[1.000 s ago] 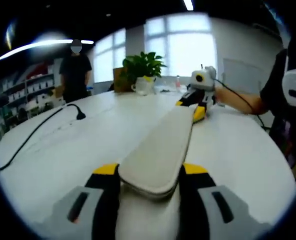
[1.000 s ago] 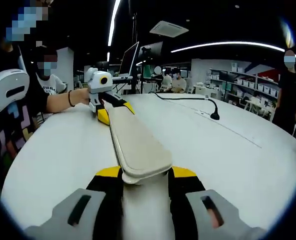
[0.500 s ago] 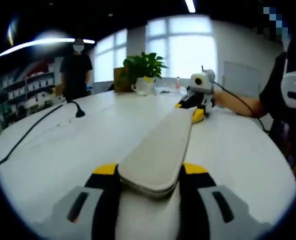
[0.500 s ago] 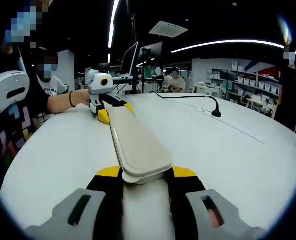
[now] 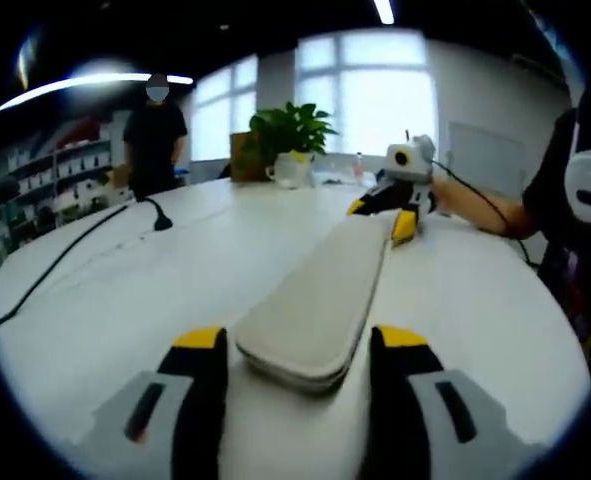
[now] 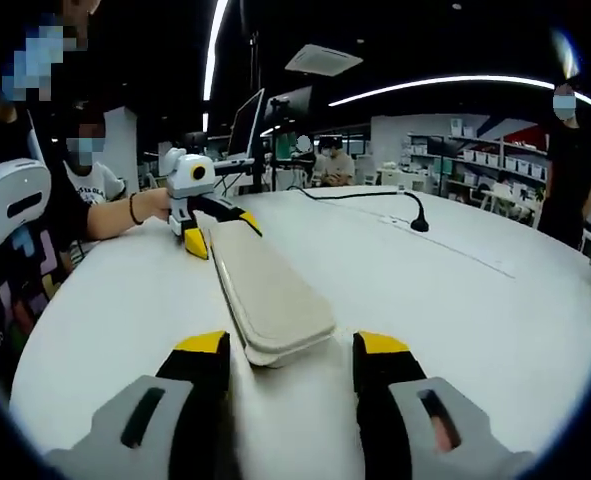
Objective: Arrange the utensils inside the cutlery case until each visible utensil rests in its matching compartment.
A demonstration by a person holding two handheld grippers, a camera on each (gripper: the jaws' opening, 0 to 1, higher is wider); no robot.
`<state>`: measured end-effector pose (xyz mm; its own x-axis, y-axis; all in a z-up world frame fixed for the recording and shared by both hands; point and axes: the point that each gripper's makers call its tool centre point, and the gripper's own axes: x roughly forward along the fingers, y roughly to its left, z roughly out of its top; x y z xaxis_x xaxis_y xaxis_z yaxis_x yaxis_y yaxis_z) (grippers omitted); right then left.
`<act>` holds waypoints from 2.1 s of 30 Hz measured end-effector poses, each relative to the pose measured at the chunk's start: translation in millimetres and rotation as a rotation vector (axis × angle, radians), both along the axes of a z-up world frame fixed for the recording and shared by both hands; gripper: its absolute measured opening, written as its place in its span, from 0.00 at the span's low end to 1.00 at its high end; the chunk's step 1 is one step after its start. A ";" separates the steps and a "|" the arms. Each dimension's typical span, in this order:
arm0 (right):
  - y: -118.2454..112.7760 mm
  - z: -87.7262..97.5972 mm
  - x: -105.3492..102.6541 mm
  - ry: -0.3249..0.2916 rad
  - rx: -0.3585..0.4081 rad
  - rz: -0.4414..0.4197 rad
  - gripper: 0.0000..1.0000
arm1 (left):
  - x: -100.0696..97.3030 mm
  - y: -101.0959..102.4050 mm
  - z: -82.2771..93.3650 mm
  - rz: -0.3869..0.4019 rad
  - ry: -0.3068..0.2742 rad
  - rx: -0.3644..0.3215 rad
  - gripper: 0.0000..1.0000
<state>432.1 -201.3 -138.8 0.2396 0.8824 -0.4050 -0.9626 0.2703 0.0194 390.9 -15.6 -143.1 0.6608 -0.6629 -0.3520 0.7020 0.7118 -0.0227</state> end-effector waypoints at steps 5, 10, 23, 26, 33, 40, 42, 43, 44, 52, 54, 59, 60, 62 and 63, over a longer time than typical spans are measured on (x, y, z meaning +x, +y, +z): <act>-17.4 13.4 2.5 0.012 0.051 -0.085 0.60 | -11.1 8.0 3.0 0.067 0.040 -0.013 0.68; -39.7 36.1 10.7 -0.068 0.096 -0.249 0.67 | -17.7 15.3 21.3 0.142 0.012 -0.050 0.76; -112.8 112.4 -14.3 -0.307 0.206 -0.610 0.72 | -54.5 56.9 106.8 0.376 -0.250 -0.089 0.99; -121.6 120.4 -29.4 -0.343 0.202 -0.634 0.76 | -73.0 66.7 121.8 0.414 -0.283 -0.100 1.00; -141.0 119.0 -64.2 -0.337 0.212 -0.691 0.91 | -116.8 87.6 139.5 0.510 -0.319 -0.132 1.00; -157.1 112.8 -95.0 -0.350 0.199 -0.743 0.99 | -151.7 91.2 139.9 0.541 -0.335 -0.126 1.00; -160.9 112.3 -101.8 -0.356 0.190 -0.751 0.99 | -161.8 90.6 138.3 0.546 -0.339 -0.109 1.00; -163.1 114.2 -104.3 -0.362 0.194 -0.756 0.99 | -166.2 91.1 138.4 0.553 -0.343 -0.105 1.00; -164.8 117.1 -107.1 -0.369 0.204 -0.761 0.99 | -171.7 91.2 139.7 0.563 -0.351 -0.107 1.00; -185.1 157.3 -135.8 -0.602 0.161 -0.831 0.99 | -195.7 81.2 150.6 0.559 -0.378 -0.123 1.00; -186.6 157.6 -139.6 -0.610 0.129 -0.830 0.99 | -201.5 76.2 151.9 0.544 -0.386 -0.118 1.00; -192.7 154.3 -144.7 -0.593 0.110 -0.846 0.99 | -209.9 63.2 155.6 0.517 -0.415 -0.104 1.00; -193.5 153.0 -145.2 -0.583 0.108 -0.847 0.99 | -210.7 63.7 156.3 0.518 -0.420 -0.101 1.00; -195.2 152.7 -146.0 -0.575 0.114 -0.852 0.99 | -212.7 64.3 157.2 0.522 -0.431 -0.085 1.00; -195.9 152.8 -146.3 -0.573 0.119 -0.855 0.99 | -213.6 64.9 157.6 0.525 -0.436 -0.077 1.00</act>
